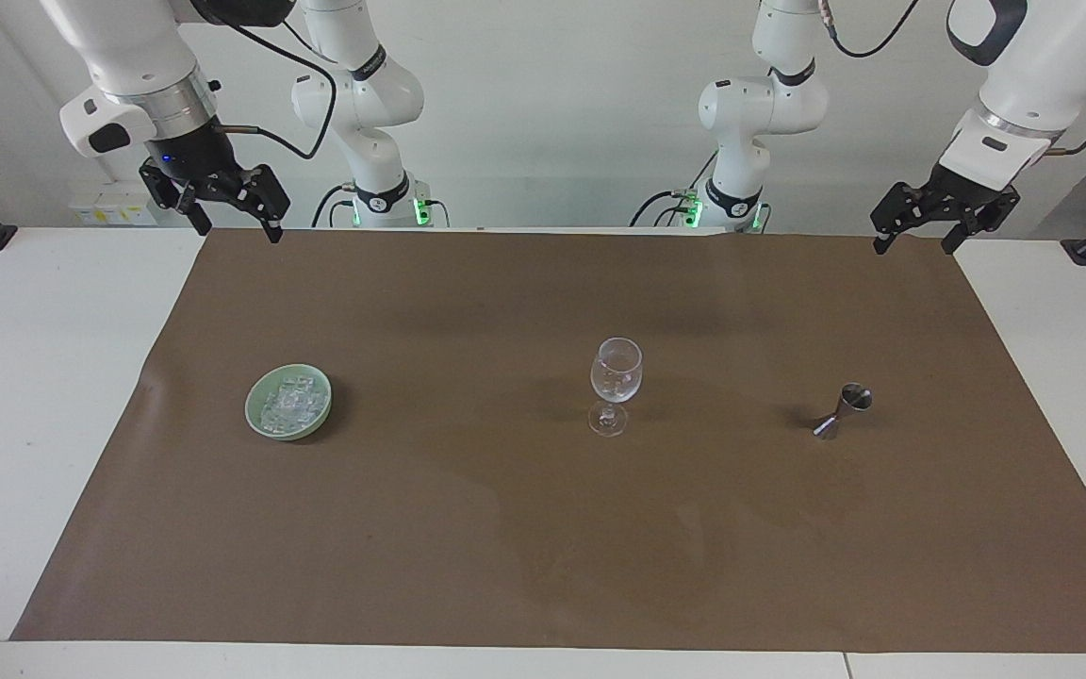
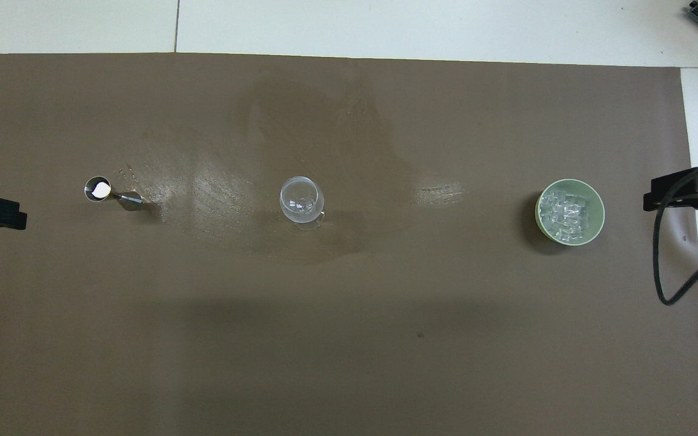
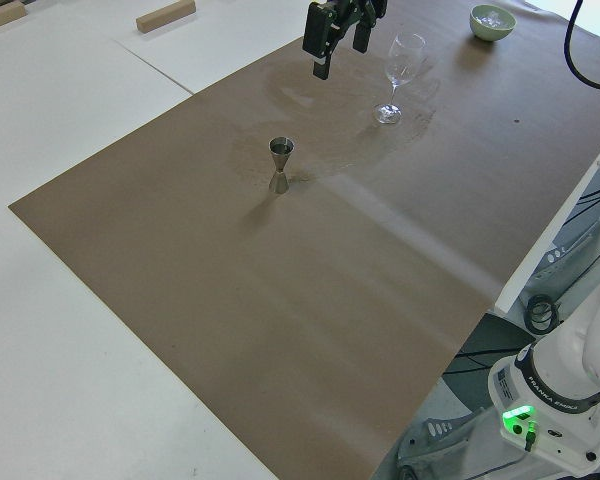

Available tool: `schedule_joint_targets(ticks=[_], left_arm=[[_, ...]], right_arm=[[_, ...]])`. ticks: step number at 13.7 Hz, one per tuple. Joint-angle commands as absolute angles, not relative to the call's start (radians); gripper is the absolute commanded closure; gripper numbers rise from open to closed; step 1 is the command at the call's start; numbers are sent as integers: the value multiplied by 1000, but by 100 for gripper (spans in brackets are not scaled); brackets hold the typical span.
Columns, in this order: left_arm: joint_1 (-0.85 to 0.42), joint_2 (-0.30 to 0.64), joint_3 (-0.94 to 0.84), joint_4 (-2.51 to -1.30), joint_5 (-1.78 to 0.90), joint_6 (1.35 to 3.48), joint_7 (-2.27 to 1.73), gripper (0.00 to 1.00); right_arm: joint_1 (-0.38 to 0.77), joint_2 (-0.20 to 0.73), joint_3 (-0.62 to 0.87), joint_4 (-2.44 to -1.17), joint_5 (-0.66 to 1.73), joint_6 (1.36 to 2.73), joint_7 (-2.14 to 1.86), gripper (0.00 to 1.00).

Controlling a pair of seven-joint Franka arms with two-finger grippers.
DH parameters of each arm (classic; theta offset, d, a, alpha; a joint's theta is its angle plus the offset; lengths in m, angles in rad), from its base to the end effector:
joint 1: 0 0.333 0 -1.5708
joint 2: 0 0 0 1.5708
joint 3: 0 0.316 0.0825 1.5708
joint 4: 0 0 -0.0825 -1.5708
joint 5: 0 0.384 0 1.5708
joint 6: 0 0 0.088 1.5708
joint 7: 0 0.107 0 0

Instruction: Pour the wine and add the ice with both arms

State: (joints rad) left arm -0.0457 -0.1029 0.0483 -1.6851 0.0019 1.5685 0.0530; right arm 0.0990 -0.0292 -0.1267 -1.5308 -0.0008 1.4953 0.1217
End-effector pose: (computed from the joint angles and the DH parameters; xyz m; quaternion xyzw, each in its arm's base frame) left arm 0.5211 0.0029 0.6257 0.9997 -0.0253 -0.0069 0.0017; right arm 0.5378 -0.0161 0.6524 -0.9972 0.0746 0.0033 0.0013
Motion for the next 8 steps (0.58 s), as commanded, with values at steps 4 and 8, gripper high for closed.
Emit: schedule_joint_targets(ticks=[4,8], left_arm=[[-48,-127,51,-1712,-8,1560,66,0],[-57,-129,49,-1713,-8,1545,69,0]], right_arm=[[97,-44,-129,-1542,26,1488,106,0],[97,-44,-129,-1542,26,1488,106,0]])
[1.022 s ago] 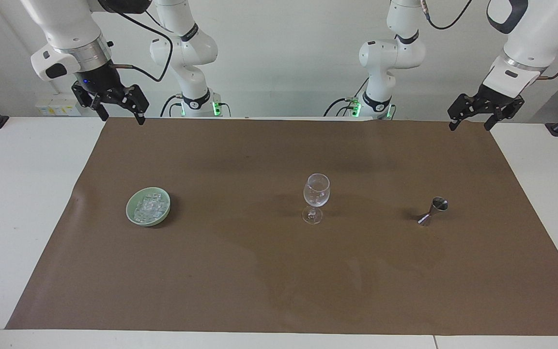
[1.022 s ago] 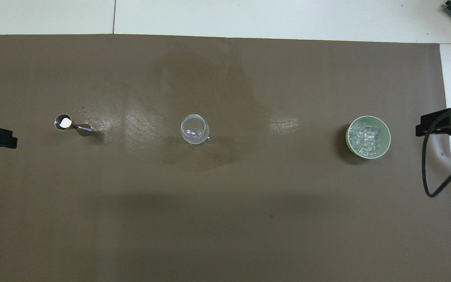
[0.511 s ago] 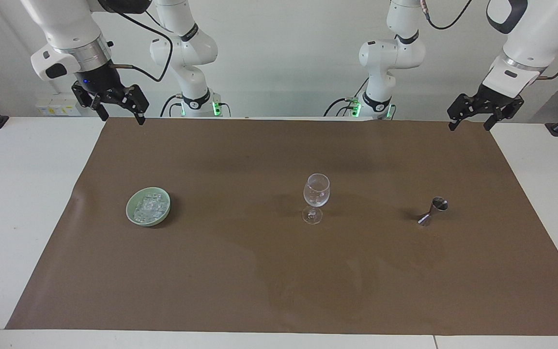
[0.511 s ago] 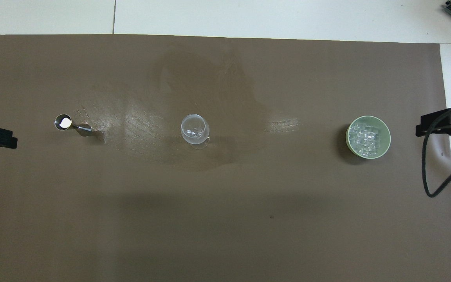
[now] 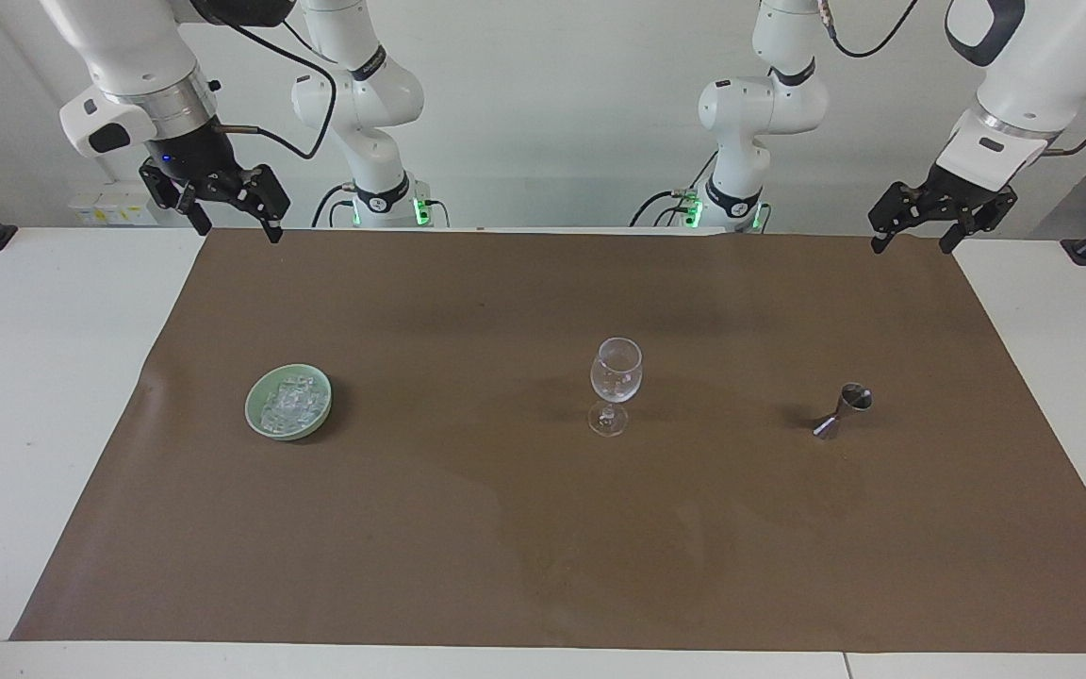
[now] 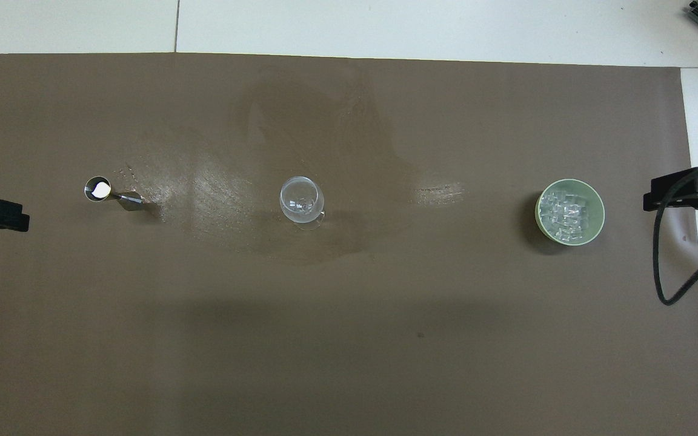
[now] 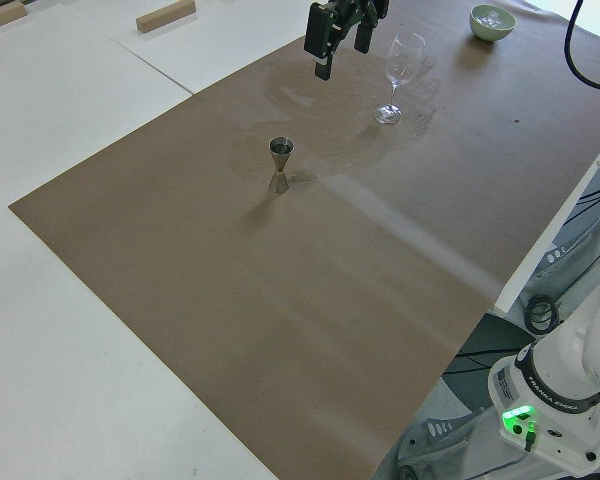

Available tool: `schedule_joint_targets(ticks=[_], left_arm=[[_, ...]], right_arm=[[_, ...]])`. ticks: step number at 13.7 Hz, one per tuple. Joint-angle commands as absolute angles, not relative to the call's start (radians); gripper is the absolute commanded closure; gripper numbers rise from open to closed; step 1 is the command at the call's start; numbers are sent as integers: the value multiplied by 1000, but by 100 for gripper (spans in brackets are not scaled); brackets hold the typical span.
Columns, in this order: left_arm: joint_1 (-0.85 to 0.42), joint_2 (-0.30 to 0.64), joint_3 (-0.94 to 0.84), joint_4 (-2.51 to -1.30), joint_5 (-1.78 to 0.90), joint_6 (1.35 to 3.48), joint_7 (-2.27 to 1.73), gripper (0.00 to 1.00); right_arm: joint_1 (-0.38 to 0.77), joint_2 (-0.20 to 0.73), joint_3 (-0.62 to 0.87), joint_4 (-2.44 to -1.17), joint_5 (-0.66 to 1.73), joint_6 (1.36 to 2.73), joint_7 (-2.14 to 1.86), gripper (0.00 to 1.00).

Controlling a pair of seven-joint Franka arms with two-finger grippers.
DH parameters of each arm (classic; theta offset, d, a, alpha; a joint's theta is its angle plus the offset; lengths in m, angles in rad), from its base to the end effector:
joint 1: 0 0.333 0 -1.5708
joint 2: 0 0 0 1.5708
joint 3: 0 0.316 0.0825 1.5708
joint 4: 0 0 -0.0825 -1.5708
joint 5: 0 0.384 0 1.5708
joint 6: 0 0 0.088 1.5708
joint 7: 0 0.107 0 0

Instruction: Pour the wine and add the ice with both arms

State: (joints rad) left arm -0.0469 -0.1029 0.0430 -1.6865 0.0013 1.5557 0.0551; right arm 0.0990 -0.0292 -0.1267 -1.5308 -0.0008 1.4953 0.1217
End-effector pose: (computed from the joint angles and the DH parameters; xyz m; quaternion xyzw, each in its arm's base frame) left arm 0.5196 -0.0007 0.6239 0.9995 -0.0296 -0.0140 0.0019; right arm 0.5378 -0.0161 0.6524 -0.9972 0.0746 0.0033 0.0013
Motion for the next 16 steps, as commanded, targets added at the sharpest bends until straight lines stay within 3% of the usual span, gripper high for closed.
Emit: schedule_joint_targets(ticks=[1,16], left_arm=[[-57,-129,49,-1713,-9,1545,69,0],[-57,-129,48,-1713,-9,1543,67,0]], right_arm=[[97,-44,-129,-1542,26,1488,106,0],[97,-44,-129,-1542,26,1488,106,0]])
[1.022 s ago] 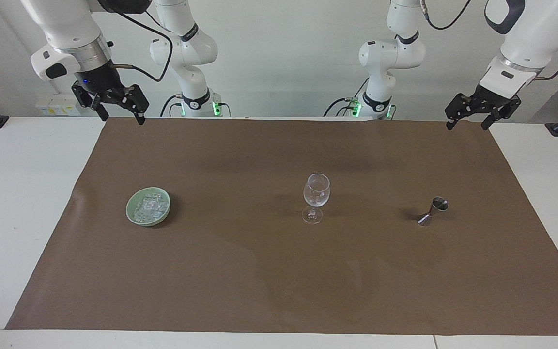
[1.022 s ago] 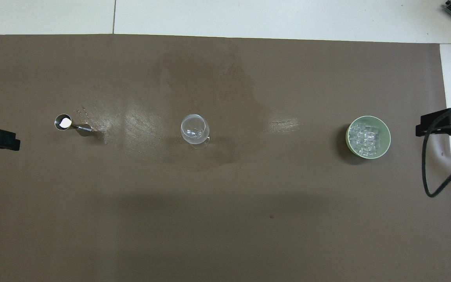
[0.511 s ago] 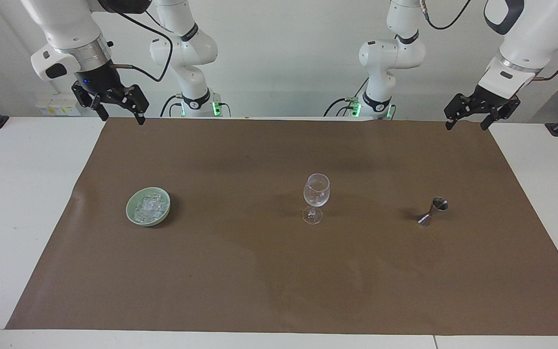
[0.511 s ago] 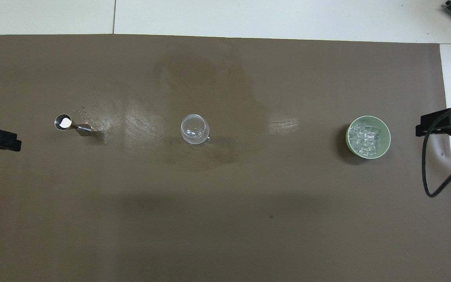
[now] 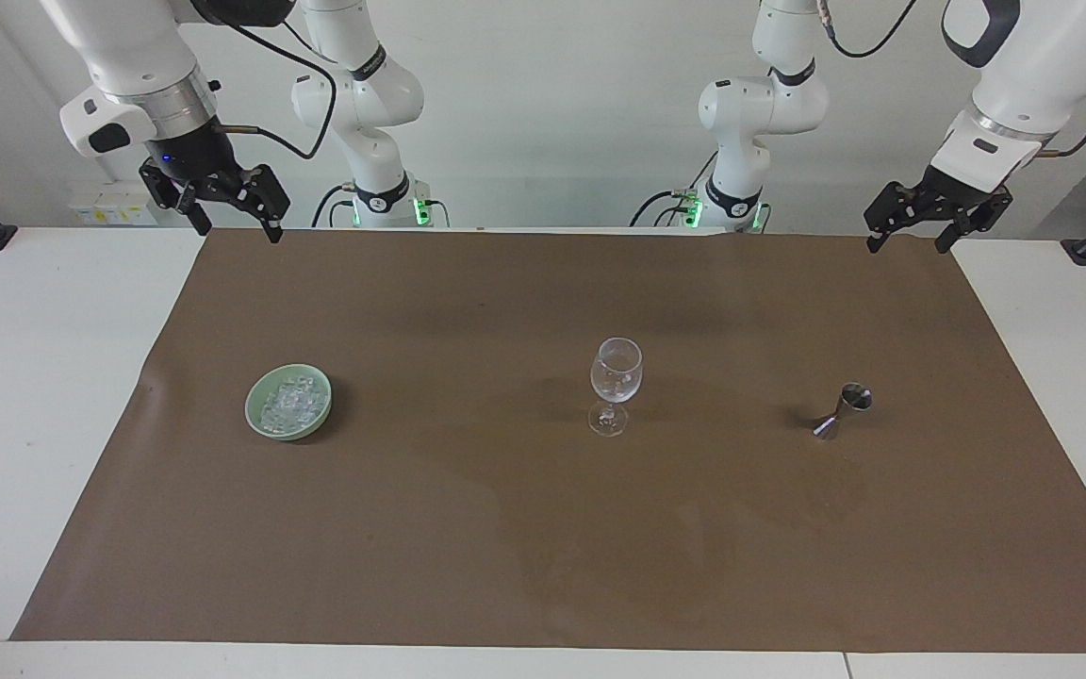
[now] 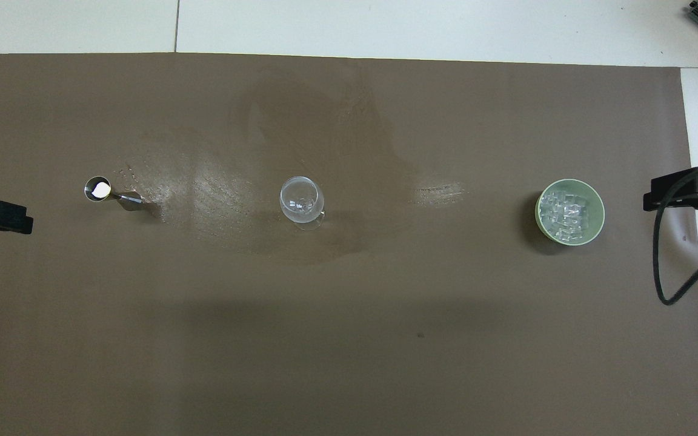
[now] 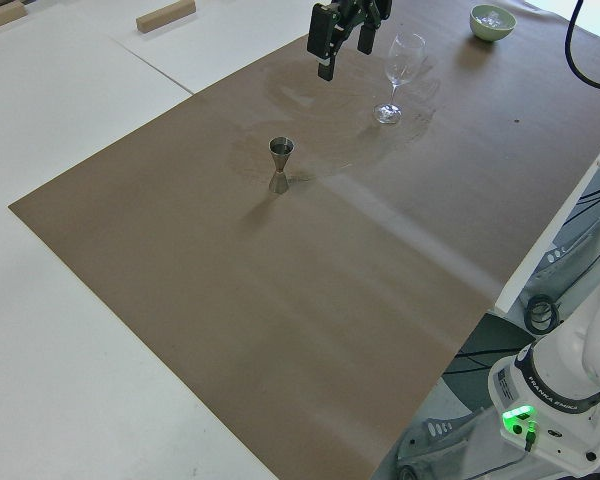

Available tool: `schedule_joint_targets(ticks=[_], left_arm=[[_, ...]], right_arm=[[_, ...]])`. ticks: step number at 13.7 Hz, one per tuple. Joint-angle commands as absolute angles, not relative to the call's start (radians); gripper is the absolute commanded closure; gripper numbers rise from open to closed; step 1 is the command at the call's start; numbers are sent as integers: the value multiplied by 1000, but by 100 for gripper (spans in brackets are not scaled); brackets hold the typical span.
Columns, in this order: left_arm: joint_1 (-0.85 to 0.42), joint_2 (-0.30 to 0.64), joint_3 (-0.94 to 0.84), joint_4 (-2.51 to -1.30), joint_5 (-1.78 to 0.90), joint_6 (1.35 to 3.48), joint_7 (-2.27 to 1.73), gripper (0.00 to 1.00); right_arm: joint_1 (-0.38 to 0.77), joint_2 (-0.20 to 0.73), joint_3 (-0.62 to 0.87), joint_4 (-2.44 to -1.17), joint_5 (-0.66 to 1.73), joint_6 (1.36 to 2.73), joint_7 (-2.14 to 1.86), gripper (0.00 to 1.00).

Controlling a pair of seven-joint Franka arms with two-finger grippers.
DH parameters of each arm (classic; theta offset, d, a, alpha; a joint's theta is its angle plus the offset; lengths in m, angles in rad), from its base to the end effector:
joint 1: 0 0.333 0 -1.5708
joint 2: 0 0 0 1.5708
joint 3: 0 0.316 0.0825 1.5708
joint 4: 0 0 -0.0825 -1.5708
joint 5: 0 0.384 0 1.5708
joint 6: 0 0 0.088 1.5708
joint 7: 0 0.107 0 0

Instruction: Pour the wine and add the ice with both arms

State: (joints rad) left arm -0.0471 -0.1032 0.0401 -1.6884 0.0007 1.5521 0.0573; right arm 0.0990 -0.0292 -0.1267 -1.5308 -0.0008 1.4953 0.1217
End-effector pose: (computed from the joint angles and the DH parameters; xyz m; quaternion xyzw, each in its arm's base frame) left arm 0.5191 -0.0025 0.6229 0.9993 -0.0323 -0.0165 0.0021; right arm 0.5378 -0.0161 0.6524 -0.9972 0.0746 0.0033 0.0013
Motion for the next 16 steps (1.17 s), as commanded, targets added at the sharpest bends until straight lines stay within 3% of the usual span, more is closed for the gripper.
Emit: schedule_joint_targets(ticks=[1,7,16], left_arm=[[-58,-129,48,-1712,-9,1536,66,0],[-34,-176,60,-1825,-49,1643,87,0],[227,-43,61,-1873,-339,1692,173,0]], right_arm=[[97,-44,-129,-1542,26,1488,106,0],[97,-44,-129,-1542,26,1488,106,0],[97,-44,-129,-1542,26,1488,106,0]])
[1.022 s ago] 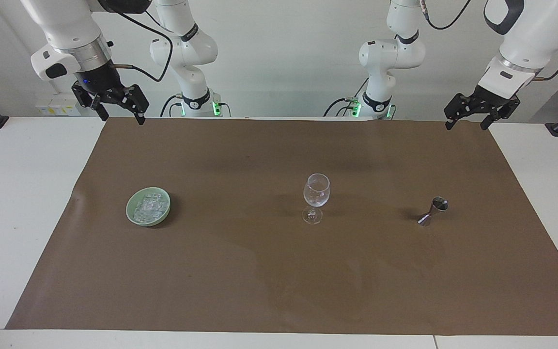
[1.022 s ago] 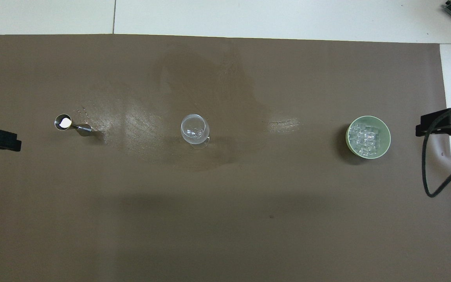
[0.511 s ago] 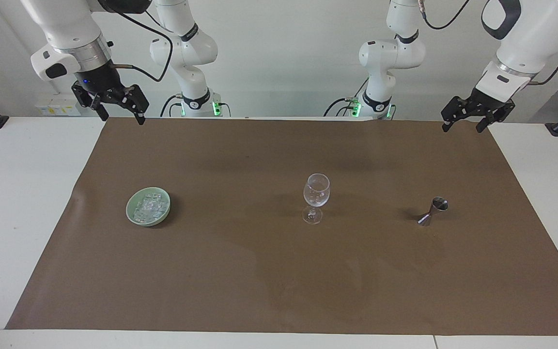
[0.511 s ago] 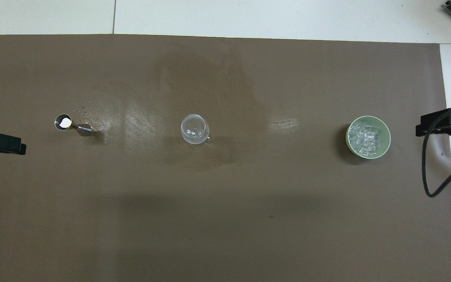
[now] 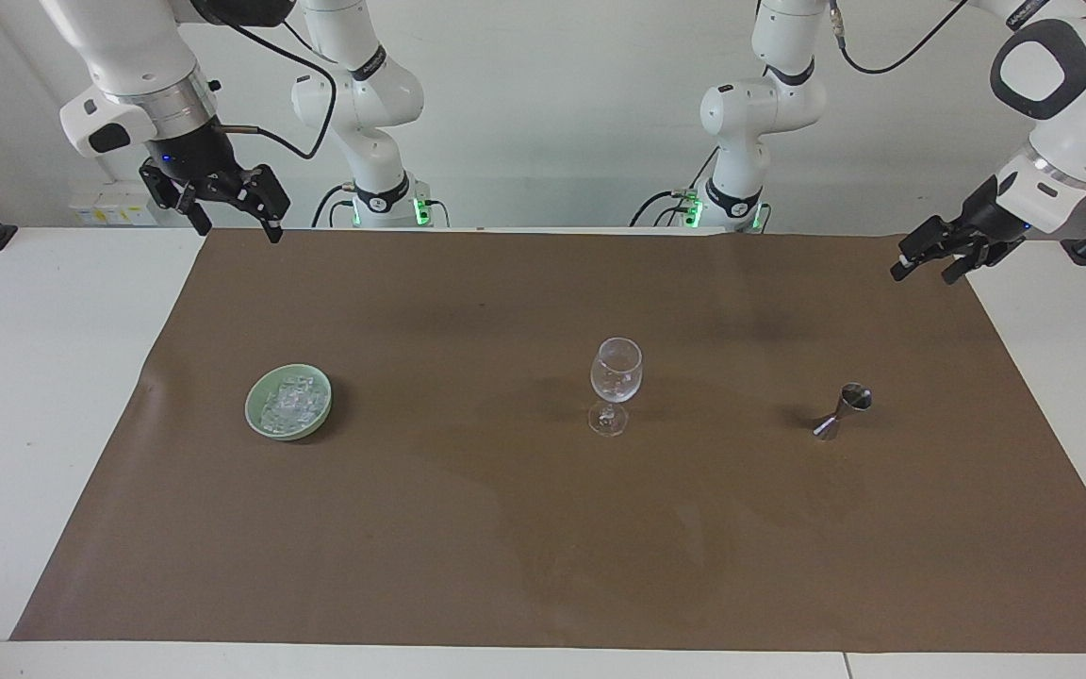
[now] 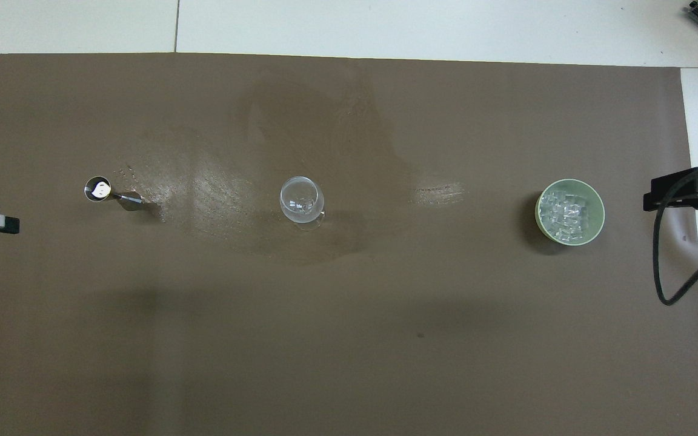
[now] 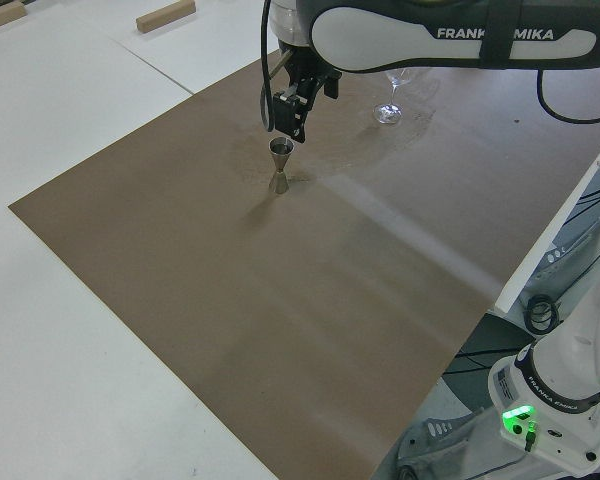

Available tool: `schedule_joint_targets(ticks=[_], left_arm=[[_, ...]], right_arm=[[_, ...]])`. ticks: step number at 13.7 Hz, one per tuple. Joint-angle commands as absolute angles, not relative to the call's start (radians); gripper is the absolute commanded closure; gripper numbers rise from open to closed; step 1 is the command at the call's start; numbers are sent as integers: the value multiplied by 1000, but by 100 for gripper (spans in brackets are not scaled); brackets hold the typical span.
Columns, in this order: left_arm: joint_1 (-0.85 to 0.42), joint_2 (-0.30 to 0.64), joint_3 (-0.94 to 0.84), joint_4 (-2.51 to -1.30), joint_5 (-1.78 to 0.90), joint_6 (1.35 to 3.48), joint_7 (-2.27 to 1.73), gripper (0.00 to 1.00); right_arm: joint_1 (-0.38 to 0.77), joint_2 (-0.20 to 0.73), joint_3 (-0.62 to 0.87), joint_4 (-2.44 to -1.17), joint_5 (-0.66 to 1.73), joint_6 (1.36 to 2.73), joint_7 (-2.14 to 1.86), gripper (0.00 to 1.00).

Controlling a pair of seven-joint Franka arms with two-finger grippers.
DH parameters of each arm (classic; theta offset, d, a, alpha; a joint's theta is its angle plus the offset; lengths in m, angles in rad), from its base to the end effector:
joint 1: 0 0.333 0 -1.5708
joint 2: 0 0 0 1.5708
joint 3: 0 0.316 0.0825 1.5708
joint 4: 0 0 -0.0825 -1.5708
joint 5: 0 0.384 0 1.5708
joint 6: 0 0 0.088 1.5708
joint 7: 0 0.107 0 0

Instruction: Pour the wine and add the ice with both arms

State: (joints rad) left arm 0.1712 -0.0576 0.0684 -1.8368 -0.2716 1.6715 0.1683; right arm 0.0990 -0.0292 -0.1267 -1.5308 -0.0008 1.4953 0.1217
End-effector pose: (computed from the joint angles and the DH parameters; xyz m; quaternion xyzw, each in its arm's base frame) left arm 0.5245 0.1020 0.5422 0.9877 0.0559 -0.0248 0.1437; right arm 0.5378 -0.0161 0.6524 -0.9972 0.0746 0.0033 0.0013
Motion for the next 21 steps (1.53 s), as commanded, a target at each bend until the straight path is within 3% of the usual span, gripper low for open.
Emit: schedule_joint_targets(ticks=[1,11,17,21], left_arm=[[251,-32,61,-1891,-362,1693,170,0],[304,-49,63,-1976,-483,1597,-395,0],[305,-38,63,-1957,-394,1629,-433,0],[383,-37,66,-1959,-380,1679,-426,0]], right_arm=[[97,-44,-129,-1542,26,1488,106,0],[97,-44,-129,-1542,26,1488,106,0],[97,-44,-129,-1542,26,1488,106,0],[97,-44,-129,-1542,26,1488,106,0]])
